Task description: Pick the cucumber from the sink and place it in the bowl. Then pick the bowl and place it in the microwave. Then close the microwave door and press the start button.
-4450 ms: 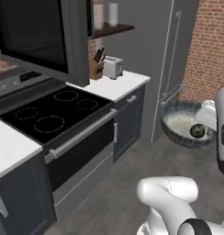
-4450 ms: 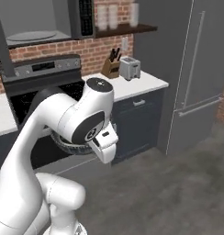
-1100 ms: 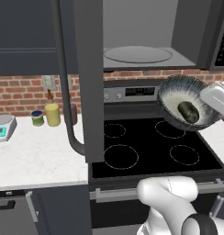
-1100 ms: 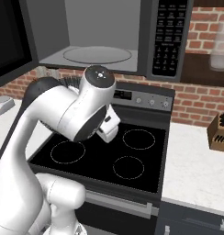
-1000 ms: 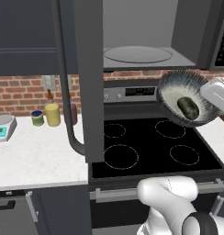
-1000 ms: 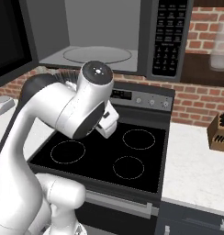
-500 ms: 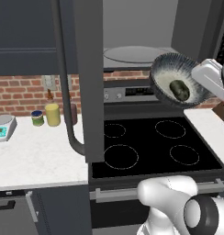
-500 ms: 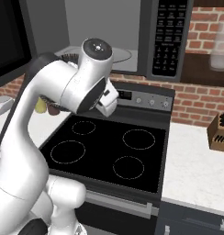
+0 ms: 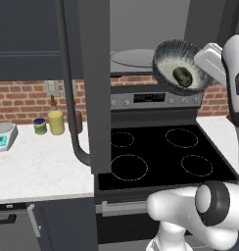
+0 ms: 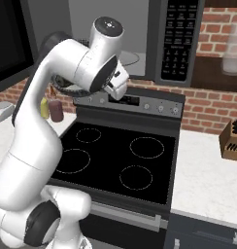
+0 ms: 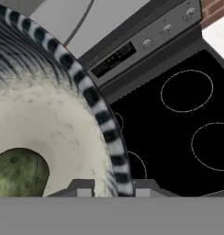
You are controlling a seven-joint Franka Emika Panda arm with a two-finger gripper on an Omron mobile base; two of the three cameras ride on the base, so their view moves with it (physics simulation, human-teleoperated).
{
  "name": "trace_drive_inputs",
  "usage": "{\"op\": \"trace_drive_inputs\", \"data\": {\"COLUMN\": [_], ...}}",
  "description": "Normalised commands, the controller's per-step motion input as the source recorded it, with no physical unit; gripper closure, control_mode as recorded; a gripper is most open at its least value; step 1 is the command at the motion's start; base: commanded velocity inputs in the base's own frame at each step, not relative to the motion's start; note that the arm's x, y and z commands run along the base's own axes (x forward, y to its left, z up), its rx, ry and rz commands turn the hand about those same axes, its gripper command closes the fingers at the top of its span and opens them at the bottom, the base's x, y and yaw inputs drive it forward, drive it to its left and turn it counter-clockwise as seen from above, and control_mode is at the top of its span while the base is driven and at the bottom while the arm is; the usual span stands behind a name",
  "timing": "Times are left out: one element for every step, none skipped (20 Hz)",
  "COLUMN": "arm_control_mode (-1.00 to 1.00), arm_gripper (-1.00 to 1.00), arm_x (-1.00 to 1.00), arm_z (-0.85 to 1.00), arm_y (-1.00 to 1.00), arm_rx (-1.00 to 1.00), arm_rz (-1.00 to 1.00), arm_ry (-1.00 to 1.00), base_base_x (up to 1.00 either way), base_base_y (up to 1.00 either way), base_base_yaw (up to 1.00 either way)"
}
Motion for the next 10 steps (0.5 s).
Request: {"op": "trace_drive_inputs", "data": {"arm_control_mode": [-1.0, -1.0, -1.0, -1.0, -1.0, -1.0, -1.0, -1.0, -1.0, -1.0], "arm_gripper": [1.0, 1.0, 1.0, 1.0, 1.0, 1.0, 1.0, 1.0, 1.0, 1.0], "arm_x": [0.57, 0.57, 0.62, 0.61, 0.64, 0.65, 0.64, 0.62, 0.61, 0.63], "arm_z": [0.31, 0.24, 0.21, 0.16, 0.11, 0.1, 0.11, 0.11, 0.13, 0.08], "arm_y": [0.0, 0.0, 0.0, 0.02, 0.13, 0.12, 0.06, 0.06, 0.05, 0.15], "arm_rx": [0.0, 0.0, 0.0, 0.0, 0.0, 0.0, 0.0, 0.0, 0.0, 0.0], "arm_rz": [0.0, 0.0, 0.0, 0.0, 0.0, 0.0, 0.0, 0.0, 0.0, 0.0], "arm_ry": [0.0, 0.0, 0.0, 0.0, 0.0, 0.0, 0.0, 0.0, 0.0, 0.0], "base_base_x": [0.0, 0.0, 0.0, 0.0, 0.0, 0.0, 0.0, 0.0, 0.0, 0.0], "base_base_y": [0.0, 0.0, 0.0, 0.0, 0.0, 0.0, 0.0, 0.0, 0.0, 0.0], "base_base_yaw": [0.0, 0.0, 0.0, 0.0, 0.0, 0.0, 0.0, 0.0, 0.0, 0.0]}}
